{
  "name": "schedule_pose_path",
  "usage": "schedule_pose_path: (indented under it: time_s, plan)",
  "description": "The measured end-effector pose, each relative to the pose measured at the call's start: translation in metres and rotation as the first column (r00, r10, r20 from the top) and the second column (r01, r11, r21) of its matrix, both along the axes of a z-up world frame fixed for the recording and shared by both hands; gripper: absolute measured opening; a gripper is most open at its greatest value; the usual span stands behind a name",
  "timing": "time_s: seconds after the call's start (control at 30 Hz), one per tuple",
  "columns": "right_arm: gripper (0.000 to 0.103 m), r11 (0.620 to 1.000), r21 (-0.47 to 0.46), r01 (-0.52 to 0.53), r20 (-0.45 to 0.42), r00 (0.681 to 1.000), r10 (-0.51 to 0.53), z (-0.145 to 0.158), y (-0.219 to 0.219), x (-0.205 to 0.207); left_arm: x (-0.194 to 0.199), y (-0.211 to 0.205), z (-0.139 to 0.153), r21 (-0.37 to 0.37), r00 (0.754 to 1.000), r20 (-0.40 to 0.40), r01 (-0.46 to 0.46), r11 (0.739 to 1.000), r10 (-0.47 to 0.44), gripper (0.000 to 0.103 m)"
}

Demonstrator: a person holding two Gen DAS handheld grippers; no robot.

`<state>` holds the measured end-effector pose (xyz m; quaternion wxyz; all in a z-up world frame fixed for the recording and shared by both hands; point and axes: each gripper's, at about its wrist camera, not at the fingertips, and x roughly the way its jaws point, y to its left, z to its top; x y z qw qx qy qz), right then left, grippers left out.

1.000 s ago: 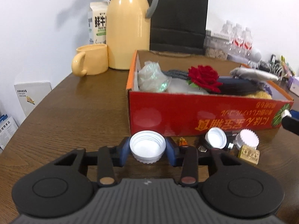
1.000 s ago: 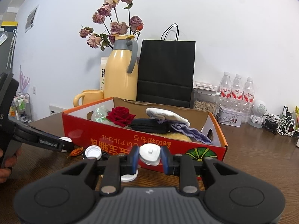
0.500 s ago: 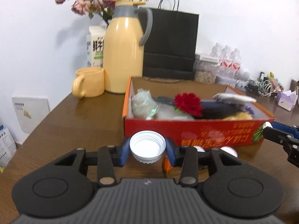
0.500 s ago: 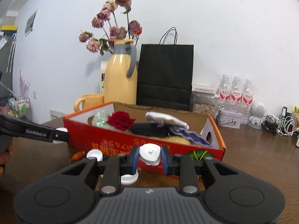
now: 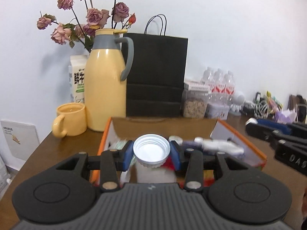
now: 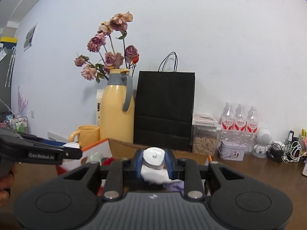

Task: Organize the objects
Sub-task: 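Carry the heart-shaped cap into the box with the right gripper while the left drops the ridged cap in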

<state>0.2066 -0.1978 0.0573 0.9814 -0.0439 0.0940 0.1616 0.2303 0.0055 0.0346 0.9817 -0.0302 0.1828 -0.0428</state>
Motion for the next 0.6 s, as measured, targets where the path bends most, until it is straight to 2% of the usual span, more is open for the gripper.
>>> schedule_pose_path:
  time_s: [0.2,0.33,0.4,0.6]
  plan:
    - [0.024,0.999,0.027,0.018,-0.012,1.0,-0.018,0.01,0.009,0.041,0.04,-0.016,0.008,-0.015,0.999,0.03,-0.033,0.999,0.034,0.041]
    - [0.024,0.997,0.065,0.052,-0.029,0.998,-0.05,0.01,0.011,0.071,0.07,-0.024,0.003,-0.028,0.996,0.032,-0.081,0.996,0.082,0.041]
    - [0.024,0.994,0.091,0.067,-0.049,0.997,-0.063,0.004,0.009,0.083,0.079,-0.024,-0.002,-0.028,0.996,0.019,-0.083,0.996,0.083,0.042]
    - [0.024,0.996,0.079,0.041,-0.145,0.989,-0.029,-0.021,0.007,0.101,0.09,-0.017,-0.018,-0.024,0.996,-0.028,-0.084,0.996,0.083,0.041]
